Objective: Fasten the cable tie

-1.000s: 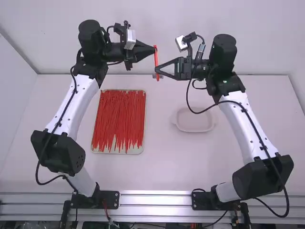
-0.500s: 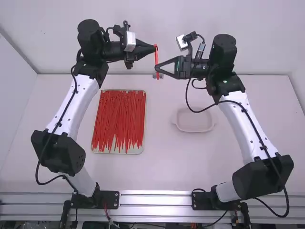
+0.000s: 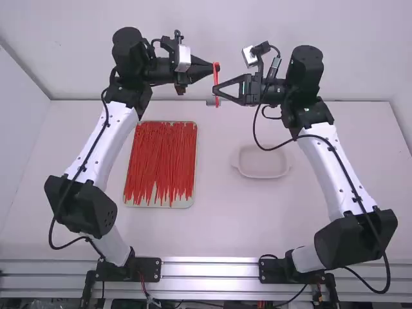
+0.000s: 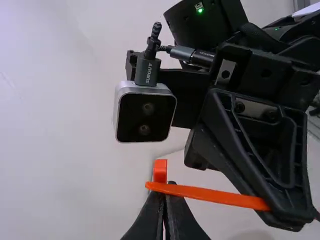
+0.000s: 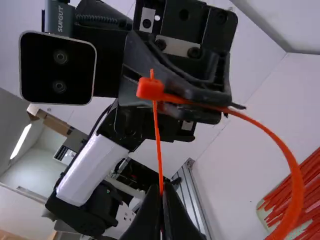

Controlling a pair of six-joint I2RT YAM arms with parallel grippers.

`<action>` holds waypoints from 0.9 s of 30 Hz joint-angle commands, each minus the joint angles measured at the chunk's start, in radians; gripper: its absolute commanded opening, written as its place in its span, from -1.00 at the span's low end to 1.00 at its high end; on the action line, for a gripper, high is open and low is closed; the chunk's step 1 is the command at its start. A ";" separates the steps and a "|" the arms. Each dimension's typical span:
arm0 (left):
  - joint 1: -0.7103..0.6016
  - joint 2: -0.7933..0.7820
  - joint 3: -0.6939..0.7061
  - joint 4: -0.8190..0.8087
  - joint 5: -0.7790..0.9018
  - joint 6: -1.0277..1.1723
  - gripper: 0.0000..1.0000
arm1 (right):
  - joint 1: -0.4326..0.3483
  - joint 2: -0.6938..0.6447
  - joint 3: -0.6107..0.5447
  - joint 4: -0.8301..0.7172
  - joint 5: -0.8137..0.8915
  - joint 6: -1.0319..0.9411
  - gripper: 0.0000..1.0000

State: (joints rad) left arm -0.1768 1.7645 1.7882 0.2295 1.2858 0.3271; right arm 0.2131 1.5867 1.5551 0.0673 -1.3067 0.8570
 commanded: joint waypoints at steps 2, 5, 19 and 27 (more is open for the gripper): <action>0.021 -0.012 -0.003 0.024 0.005 -0.001 -0.96 | -0.003 -0.004 0.001 0.003 -0.005 0.002 -1.00; 0.021 -0.012 -0.003 0.047 -0.007 -0.025 -0.96 | -0.003 -0.004 0.001 0.003 -0.005 -0.002 -1.00; 0.025 -0.012 -0.003 0.052 -0.018 -0.031 -0.96 | -0.003 -0.004 0.001 0.007 -0.001 -0.009 -1.00; 0.020 -0.012 -0.004 0.037 -0.018 -0.030 -0.96 | -0.003 -0.004 0.001 0.007 -0.001 -0.021 -1.00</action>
State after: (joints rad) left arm -0.1555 1.7645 1.7882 0.2630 1.2629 0.3077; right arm 0.2131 1.5867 1.5551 0.0696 -1.3048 0.8486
